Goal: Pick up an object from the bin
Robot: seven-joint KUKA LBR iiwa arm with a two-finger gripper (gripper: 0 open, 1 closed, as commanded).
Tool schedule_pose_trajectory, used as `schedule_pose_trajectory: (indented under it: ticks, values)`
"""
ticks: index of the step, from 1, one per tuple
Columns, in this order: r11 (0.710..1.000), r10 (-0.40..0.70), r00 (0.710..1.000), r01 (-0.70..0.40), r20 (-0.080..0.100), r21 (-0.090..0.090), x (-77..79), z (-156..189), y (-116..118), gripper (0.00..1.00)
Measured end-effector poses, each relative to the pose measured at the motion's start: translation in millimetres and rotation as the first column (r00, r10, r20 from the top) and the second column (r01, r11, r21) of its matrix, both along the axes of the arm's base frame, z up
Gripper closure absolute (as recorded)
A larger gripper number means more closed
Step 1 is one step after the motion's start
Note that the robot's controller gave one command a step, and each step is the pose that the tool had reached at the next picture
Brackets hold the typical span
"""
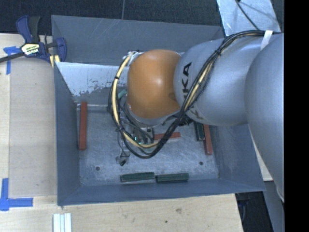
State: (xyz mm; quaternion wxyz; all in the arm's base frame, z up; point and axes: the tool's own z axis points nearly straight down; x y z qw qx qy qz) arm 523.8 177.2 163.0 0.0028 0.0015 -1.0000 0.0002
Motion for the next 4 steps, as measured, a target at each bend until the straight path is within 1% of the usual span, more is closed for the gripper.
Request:
schedule_pose_trajectory:
  ticks: [1,2,3,4]
  values:
    - [0.990,0.138,0.990,-0.138,0.006,0.000,13.9,-11,-115,0.00]
    - [0.974,0.227,0.974,-0.227,0.007,0.000,54.4,-97,-130,0.00]
    - [0.974,0.225,0.974,-0.225,0.012,0.001,55.4,-92,-128,1.00]
    - [0.968,0.250,0.968,-0.250,0.018,-0.002,48.1,48,-130,1.00]
